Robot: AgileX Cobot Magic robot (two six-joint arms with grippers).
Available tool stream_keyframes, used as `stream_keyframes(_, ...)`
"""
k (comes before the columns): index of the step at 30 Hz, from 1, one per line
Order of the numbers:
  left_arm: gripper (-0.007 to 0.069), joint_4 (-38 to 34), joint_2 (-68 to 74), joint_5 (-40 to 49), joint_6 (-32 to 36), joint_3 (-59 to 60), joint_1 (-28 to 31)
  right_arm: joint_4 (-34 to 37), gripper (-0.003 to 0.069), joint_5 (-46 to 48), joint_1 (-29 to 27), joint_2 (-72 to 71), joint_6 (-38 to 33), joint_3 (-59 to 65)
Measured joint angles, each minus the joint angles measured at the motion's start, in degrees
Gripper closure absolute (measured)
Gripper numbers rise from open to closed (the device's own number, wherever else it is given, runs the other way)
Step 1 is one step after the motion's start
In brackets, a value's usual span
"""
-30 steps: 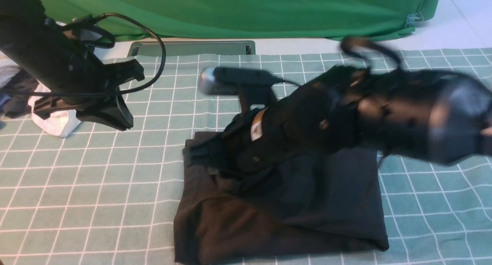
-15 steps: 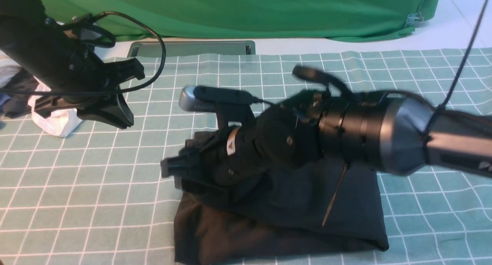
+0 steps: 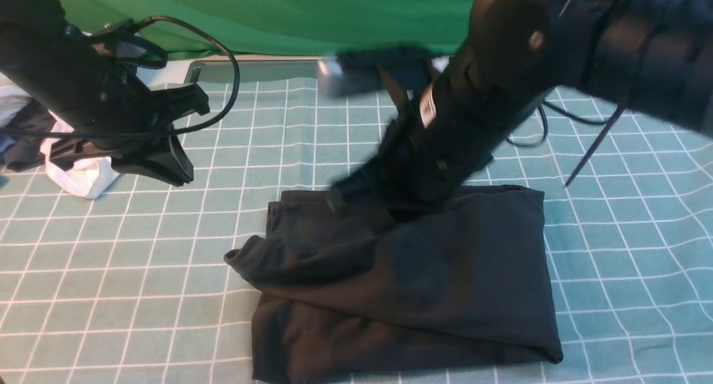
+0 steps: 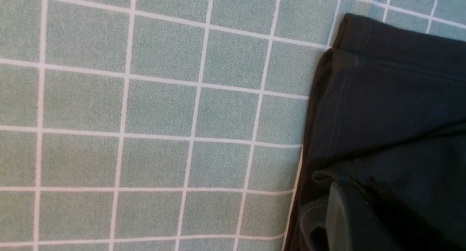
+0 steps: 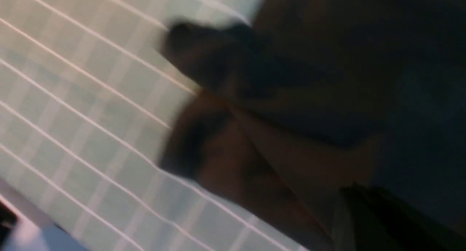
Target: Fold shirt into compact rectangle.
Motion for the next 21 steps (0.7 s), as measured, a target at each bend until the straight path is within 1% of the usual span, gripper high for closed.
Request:
stream_keyframes(2, 0.061, 0.0, 0.0, 0.0, 0.0, 0.0, 0.0, -0.26, 0.0628, -1.23, 0.0, 2.24, -0.12, 2.35)
stream_keyframes(8, 0.061, -0.24, 0.0, 0.0, 0.04, 0.0, 0.0, -0.37, 0.0628, -8.99, 0.0, 9.32, -0.19, 5.33)
stream_keyframes(10, 0.061, -0.74, 0.0, 0.22, 0.34, 0.0, 0.0, -0.37, 0.0628, -9.56, 0.0, 10.15, -0.85, 5.4)
stream_keyframes(14, 0.061, -3.16, -0.55, 1.71, 1.55, 0.0, 0.0, -1.36, 0.0628, -8.34, -0.02, 8.98, -1.84, 4.9)
stream_keyframes(15, 0.061, -5.15, -1.28, 2.37, 2.43, 0.0, 0.0, -1.8, 0.0628, -6.88, -0.41, 7.27, -2.74, 4.06)
stream_keyframes(16, 0.061, -5.59, -1.49, 2.62, 2.64, 0.0, 0.0, -1.79, 0.0628, -6.7, -0.5, 6.76, -2.9, 3.96)
stream_keyframes(19, 0.061, -9.49, -3.24, 5.32, 4.22, 0.1, -0.41, -2.47, 0.0628, -3.4, -2.36, 1.29, -4.67, 2.19)
stream_keyframes(21, 0.061, -11.29, -3.71, 5.78, 4.35, 1.31, -2.26, -2.71, 0.0629, -1.15, -3.86, -3.58, -5.55, 1.8)
